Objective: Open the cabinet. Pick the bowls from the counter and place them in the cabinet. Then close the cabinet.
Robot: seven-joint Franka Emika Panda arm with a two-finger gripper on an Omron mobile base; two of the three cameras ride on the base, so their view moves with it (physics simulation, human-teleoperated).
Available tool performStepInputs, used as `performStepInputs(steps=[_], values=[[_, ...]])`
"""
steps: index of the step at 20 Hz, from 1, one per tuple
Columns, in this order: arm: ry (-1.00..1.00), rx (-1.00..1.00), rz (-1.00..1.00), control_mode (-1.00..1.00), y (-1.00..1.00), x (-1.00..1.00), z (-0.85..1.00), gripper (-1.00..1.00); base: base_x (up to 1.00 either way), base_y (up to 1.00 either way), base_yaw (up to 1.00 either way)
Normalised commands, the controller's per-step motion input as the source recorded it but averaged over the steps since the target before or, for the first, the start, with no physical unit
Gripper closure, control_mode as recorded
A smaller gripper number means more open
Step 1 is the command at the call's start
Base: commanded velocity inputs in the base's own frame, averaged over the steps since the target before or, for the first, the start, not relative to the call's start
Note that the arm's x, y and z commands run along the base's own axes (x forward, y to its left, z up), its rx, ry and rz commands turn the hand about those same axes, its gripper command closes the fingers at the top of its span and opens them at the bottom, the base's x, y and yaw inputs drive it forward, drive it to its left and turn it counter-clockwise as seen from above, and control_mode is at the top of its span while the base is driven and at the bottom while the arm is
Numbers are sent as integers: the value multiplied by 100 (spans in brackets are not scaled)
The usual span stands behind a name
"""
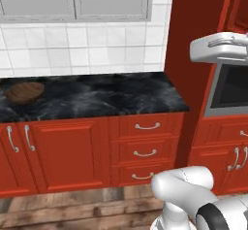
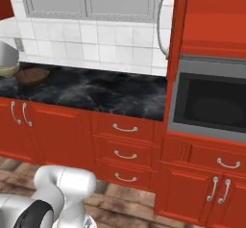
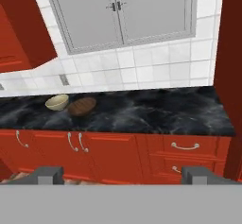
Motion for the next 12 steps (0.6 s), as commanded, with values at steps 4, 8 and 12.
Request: performStepInputs(steps=[4, 8, 12], values=[[0, 0, 0, 100, 0, 0, 0, -100, 41, 100, 0], [0, 0, 0, 100, 0, 0, 0, -100, 49, 100, -9], [0, 0, 0, 100, 0, 0, 0, -100, 28, 100, -21]])
